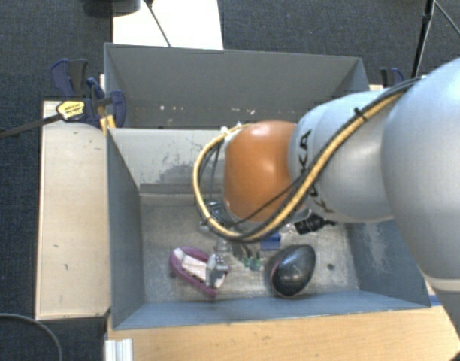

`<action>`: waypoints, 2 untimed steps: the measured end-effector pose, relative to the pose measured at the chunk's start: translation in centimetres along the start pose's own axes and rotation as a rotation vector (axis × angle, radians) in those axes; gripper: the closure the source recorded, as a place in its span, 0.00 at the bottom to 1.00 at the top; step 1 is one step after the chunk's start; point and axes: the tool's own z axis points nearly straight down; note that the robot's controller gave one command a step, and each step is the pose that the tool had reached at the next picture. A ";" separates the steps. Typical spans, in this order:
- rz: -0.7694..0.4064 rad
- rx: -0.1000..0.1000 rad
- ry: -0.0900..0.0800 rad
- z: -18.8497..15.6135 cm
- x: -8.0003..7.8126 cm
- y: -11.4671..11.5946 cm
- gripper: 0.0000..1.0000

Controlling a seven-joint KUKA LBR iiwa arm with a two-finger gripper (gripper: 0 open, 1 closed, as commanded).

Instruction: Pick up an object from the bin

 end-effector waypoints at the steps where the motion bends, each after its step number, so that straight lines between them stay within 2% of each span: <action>1: 0.074 -0.003 -0.008 2.3 0.6 -1.9 0.00; 2: 0.164 -0.004 -0.010 2.8 1.9 -1.8 0.00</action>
Offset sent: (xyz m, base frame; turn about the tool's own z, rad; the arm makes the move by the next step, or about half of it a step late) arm -0.0065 -0.0181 -0.0224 0.0746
